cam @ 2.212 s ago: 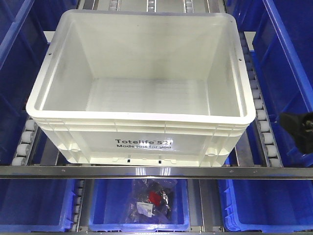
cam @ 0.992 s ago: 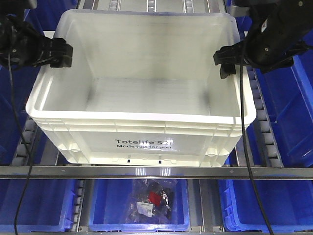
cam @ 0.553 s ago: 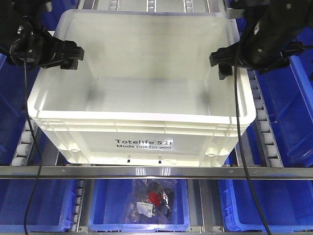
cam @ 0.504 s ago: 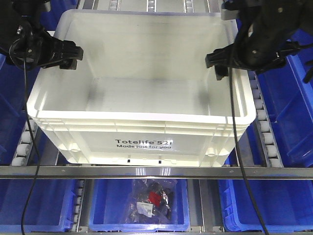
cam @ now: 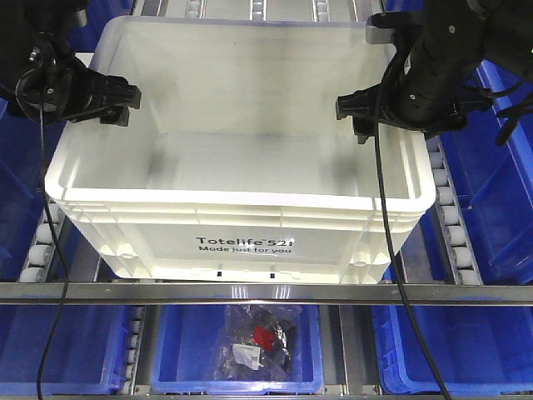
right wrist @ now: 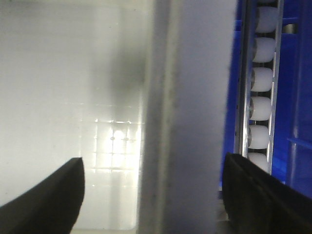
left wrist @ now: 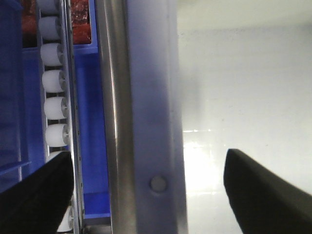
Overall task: Move bin from left to right shelf
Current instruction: 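Close both grippers on the tote's side rims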
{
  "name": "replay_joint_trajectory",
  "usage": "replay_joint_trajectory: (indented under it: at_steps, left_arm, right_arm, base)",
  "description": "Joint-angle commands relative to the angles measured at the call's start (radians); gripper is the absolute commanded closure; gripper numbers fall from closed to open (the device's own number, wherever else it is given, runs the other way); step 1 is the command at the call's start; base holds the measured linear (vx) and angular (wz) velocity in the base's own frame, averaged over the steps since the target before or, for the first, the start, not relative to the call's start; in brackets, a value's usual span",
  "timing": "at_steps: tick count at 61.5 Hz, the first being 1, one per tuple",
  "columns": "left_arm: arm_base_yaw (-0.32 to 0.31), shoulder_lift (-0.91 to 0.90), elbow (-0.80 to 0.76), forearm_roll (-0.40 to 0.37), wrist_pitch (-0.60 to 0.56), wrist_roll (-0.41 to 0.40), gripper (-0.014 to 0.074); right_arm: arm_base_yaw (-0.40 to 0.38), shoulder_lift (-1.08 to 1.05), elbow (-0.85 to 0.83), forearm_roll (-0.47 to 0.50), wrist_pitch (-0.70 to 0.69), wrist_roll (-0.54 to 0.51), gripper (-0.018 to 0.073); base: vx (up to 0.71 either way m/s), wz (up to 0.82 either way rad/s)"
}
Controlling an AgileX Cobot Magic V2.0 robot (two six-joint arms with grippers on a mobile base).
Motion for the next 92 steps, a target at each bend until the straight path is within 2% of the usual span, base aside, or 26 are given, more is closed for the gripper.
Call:
replay_joint_trajectory:
  at_steps: [1, 14, 57, 66, 77, 92]
  left_arm:
    - [0.0, -0.037, -0.034, 0.009, -0.024, -0.008, 0.0013]
    - [0.0, -0.037, -0.034, 0.009, -0.02, -0.008, 0.0013]
    - [0.0, -0.037, -0.034, 0.009, -0.005, -0.008, 0.0013]
    - [0.0, -0.037, -0.034, 0.009, -0.001, -0.008, 0.0019]
    - [0.0, -0.037, -0.034, 0.007, -0.001, -0.008, 0.0094]
    - [0.0, -0.037, -0.034, -0.027, -0.001, -0.008, 0.0269]
  right_arm:
    - [-0.006, -0.046, -0.034, -0.028, -0.02, 0.01, 0.006]
    - [-0.006, -0.046, -0.034, -0.034, -0.014, 0.014, 0.011]
    - [-0.008, -0.038, -0.092, -0.049, 0.071, -0.009, 0.0111]
    - [-0.008, -0.038, -0.092, -0.048, 0.078, -0.009, 0.0152]
    - [-0.008, -0.038, -0.092, -0.04, 0.082, -0.01, 0.0262]
    - [-0.008, -0.038, -0.092, -0.022, 0.082, -0.025, 0.0415]
  base:
    - [0.0, 0.0]
    - [0.0, 0.0]
    - [0.0, 0.0]
    - [0.0, 0.0]
    - [0.0, 0.0]
    - [0.0, 0.0]
